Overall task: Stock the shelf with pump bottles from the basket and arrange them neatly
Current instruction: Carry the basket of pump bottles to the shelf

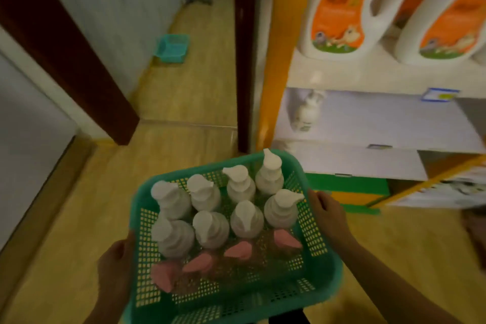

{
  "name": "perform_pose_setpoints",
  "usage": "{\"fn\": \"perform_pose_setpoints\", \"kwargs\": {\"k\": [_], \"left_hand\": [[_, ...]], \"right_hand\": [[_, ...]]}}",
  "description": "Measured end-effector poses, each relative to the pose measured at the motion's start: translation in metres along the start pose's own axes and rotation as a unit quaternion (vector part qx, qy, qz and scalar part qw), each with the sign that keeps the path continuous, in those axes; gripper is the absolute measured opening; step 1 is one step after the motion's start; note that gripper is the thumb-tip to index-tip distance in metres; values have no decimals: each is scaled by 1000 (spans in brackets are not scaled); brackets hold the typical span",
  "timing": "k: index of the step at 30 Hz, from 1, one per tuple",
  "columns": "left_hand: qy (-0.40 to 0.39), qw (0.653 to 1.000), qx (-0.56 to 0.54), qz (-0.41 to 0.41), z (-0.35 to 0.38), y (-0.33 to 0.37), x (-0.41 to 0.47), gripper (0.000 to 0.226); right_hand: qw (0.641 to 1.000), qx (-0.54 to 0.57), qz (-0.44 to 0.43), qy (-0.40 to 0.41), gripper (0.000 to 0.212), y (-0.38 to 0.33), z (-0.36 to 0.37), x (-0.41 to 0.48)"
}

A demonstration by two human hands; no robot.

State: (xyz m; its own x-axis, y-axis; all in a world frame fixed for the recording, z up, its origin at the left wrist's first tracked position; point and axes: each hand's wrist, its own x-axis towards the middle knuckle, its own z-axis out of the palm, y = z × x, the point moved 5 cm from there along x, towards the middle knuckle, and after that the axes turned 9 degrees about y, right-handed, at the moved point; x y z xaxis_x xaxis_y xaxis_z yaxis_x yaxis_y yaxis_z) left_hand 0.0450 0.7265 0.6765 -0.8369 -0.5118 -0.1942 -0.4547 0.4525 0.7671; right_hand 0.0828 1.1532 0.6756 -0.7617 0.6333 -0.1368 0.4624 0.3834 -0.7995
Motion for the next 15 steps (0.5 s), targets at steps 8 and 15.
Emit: {"fn": "perform_pose_setpoints", "kwargs": {"k": [8, 15], "left_hand": [[-83, 992, 50, 85, 130, 66, -66, 42], [-131, 984, 46, 114, 226, 95, -126, 36]], "right_hand": [[992, 22, 86, 88, 33, 104, -122, 19], [982, 30, 135, 130, 30, 174, -201, 40]]}}
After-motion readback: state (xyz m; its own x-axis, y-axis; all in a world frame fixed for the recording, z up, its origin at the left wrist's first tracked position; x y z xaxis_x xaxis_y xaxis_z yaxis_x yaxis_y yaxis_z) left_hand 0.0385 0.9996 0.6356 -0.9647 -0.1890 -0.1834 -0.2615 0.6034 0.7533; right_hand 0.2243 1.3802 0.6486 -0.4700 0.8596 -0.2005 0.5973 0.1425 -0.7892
